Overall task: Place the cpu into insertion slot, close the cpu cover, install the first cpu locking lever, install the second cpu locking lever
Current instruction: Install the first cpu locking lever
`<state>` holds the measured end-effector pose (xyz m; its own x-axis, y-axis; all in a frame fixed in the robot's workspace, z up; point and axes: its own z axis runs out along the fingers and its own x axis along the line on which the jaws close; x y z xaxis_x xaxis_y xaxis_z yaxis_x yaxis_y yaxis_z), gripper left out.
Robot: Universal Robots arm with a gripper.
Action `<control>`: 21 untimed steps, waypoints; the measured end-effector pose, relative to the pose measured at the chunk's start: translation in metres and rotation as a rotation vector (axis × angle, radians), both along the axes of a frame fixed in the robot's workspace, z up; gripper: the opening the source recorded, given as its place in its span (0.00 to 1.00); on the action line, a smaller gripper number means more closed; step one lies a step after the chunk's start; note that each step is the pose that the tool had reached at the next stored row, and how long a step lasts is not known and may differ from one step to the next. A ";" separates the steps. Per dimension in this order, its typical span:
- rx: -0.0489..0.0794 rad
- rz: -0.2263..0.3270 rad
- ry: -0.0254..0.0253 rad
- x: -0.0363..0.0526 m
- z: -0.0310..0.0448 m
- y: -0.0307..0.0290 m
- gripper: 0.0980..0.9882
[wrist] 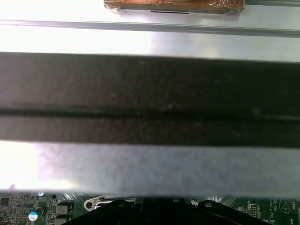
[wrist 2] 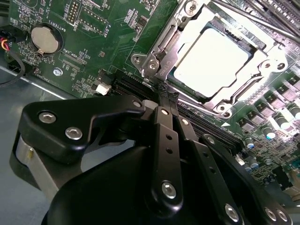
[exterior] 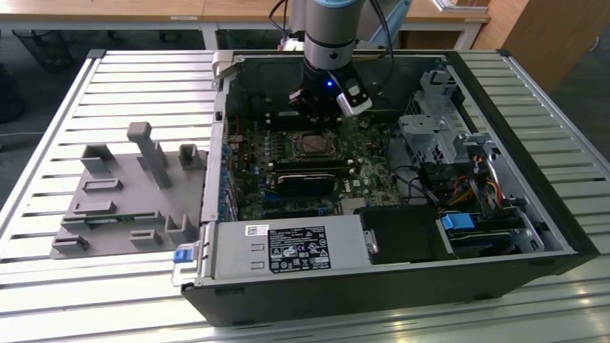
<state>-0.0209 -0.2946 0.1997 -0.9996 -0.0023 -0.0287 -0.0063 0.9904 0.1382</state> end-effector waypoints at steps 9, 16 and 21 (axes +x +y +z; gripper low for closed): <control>-0.003 0.000 0.0001 0.0000 -0.0004 -0.0003 0.01; -0.011 -0.001 0.0001 0.0000 -0.0010 -0.0004 0.01; -0.015 -0.001 0.0001 0.0000 -0.0016 -0.0004 0.01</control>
